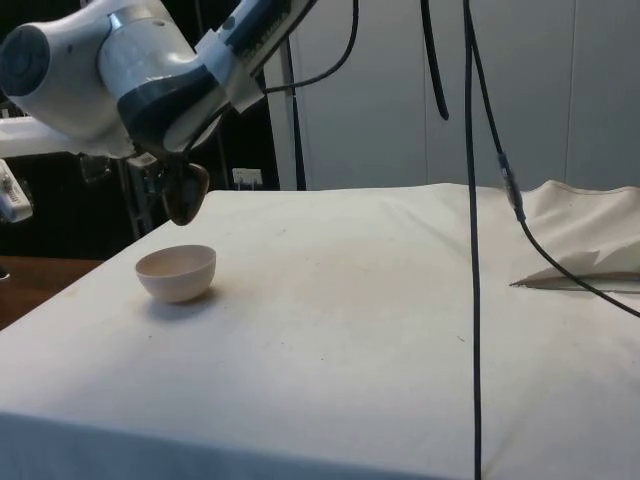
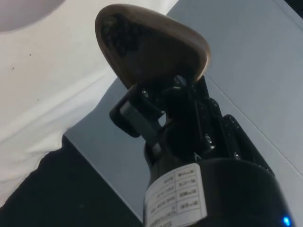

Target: Pour the coffee beans from the cup into the bowl.

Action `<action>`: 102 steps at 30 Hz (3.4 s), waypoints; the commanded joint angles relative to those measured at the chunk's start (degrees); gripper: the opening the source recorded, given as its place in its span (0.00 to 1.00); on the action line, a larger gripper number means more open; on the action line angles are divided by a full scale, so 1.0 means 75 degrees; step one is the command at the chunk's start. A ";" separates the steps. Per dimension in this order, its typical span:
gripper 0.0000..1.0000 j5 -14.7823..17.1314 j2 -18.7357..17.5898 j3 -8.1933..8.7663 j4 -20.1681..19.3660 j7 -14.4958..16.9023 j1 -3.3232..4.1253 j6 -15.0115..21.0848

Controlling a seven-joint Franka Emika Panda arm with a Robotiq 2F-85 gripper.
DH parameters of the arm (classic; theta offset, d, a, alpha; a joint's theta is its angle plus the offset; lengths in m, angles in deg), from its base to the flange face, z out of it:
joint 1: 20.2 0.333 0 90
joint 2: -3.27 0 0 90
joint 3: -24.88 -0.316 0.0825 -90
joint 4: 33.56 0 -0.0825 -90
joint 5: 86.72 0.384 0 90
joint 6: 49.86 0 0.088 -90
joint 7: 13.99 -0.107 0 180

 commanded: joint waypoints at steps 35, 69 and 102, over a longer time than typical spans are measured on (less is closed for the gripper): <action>0.12 -0.1390 -0.0688 -0.0619 0.0581 -0.0313 0.0183 -0.1398; 0.12 -0.2620 -0.1337 -0.1070 0.0955 -0.0451 0.0275 -0.2193; 0.12 -0.3361 -0.1474 -0.1322 0.0940 -0.0420 0.0420 -0.2941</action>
